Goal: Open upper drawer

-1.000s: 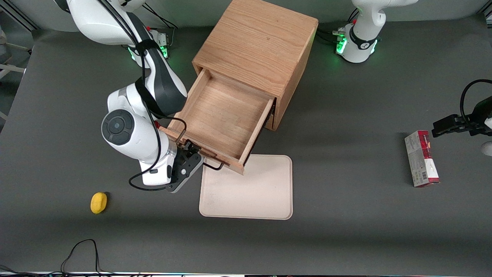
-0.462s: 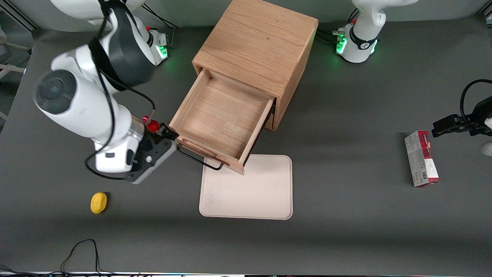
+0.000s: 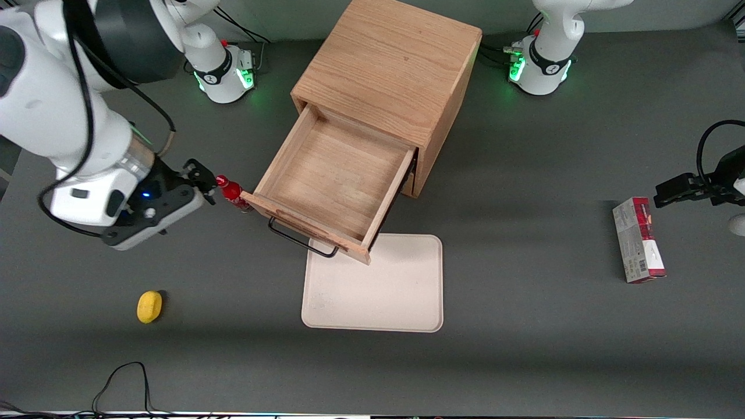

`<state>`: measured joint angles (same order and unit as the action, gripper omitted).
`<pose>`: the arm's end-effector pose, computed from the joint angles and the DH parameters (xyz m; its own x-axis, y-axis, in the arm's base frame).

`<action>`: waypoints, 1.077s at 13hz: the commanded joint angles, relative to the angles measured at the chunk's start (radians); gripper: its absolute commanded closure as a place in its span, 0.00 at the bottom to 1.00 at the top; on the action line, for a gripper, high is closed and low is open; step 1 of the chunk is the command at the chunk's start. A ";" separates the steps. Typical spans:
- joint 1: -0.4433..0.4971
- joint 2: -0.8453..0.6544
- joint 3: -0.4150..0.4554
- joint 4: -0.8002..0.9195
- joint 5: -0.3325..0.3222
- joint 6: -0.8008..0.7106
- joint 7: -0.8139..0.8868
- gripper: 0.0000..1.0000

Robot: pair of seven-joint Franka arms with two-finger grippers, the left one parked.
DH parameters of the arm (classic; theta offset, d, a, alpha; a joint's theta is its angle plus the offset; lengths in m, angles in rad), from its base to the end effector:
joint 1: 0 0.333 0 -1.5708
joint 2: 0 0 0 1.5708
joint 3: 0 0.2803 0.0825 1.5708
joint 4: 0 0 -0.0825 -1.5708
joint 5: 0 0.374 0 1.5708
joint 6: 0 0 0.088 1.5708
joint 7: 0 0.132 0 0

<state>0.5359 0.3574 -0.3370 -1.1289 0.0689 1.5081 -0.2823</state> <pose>0.6050 0.1713 0.5598 0.8726 0.4878 0.0250 0.4860 -0.8721 0.0566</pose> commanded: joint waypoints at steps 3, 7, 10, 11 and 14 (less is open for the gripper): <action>-0.305 -0.164 0.173 -0.214 -0.015 0.070 0.070 0.00; -0.451 -0.271 0.205 -0.386 -0.015 0.164 0.083 0.00; -0.478 -0.324 0.207 -0.471 -0.017 0.210 0.098 0.00; -0.478 -0.322 0.207 -0.473 -0.017 0.210 0.100 0.00; -0.482 -0.311 0.207 -0.476 -0.041 0.208 0.104 0.00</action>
<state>0.0665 0.0682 -0.1487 -1.5689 0.0633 1.6923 -0.2085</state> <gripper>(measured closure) 0.000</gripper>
